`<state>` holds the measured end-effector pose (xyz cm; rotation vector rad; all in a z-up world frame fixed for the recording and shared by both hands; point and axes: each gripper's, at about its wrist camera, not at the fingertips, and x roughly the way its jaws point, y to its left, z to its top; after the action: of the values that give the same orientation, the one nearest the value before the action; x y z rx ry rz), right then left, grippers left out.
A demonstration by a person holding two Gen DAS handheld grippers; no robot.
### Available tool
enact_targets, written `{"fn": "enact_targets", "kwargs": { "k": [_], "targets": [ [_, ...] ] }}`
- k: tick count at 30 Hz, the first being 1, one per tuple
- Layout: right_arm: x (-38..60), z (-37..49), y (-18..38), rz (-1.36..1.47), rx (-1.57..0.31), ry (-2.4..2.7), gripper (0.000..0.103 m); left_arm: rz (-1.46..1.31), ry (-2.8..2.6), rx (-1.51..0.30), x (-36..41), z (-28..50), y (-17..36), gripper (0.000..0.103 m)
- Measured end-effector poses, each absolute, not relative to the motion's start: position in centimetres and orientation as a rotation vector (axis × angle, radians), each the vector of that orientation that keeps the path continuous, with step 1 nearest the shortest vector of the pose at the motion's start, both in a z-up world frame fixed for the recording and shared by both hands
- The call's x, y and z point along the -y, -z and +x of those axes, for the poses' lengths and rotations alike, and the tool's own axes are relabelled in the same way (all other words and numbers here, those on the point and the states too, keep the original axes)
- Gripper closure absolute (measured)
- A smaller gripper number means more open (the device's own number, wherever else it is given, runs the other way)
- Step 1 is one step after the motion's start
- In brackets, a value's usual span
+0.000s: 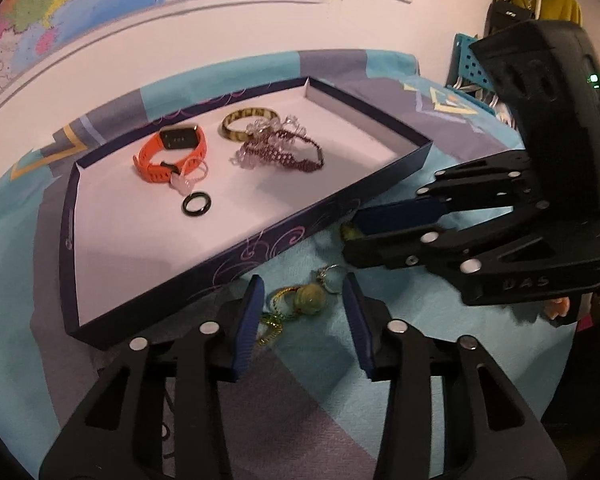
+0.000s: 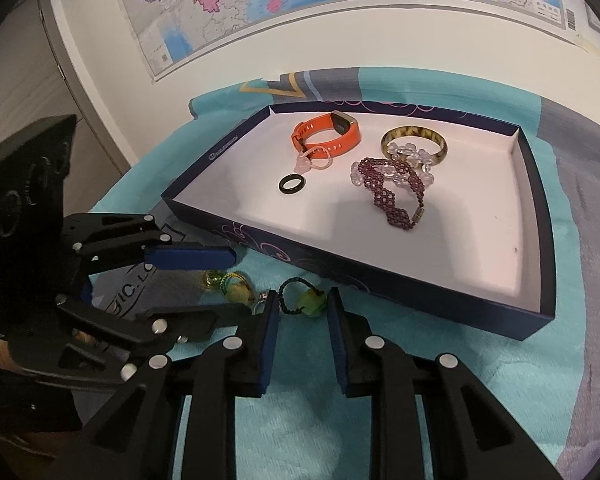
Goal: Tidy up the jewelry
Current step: 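Withdraw both open grippers from the box toward the green pendants, then grasp the green bead pendant with the left gripper while the right grasps the black-cord green pendant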
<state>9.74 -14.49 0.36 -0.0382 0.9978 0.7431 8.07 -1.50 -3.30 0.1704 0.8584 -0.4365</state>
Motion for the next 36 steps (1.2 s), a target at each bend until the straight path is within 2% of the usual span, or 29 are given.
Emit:
{"fn": "enact_targets", "kwargs": {
  "k": [7, 12, 14, 22, 24, 31, 33, 36],
  "targets": [
    [14.5, 9.8, -0.1, -0.030, -0.997, -0.749, 0.081, 0.166, 0.431, -0.879, 1.4, 7.6, 3.9, 0.068],
    [14.6, 9.7, -0.1, -0.029, -0.993, -0.749, 0.081, 0.152, 0.426, -0.878, 1.3, 7.6, 3.9, 0.079],
    [14.8, 9.7, -0.2, -0.027, -0.993, -0.747, 0.081, 0.148, 0.429, -0.879, 1.2, 7.6, 3.8, 0.080],
    [14.9, 9.7, -0.1, -0.023, -0.993, -0.751, 0.080, 0.129, 0.444, -0.889, 0.5, 6.6, 4.0, 0.080],
    [14.8, 9.7, 0.0, -0.024, -0.993, -0.752, 0.080, 0.121, 0.440, -0.884, 0.4, 6.7, 3.9, 0.071],
    [14.9, 9.8, 0.0, -0.023, -0.997, -0.750, 0.080, 0.139, 0.439, -0.882, 1.2, 7.6, 4.1, 0.070],
    [15.0, 9.8, 0.0, -0.021, -0.997, -0.751, 0.080, 0.141, 0.432, -0.881, 1.3, 7.8, 4.1, 0.080],
    [14.9, 9.8, 0.0, -0.020, -0.997, -0.752, 0.080, 0.125, 0.428, -0.884, 1.1, 7.8, 4.1, 0.085]
  ]
}}
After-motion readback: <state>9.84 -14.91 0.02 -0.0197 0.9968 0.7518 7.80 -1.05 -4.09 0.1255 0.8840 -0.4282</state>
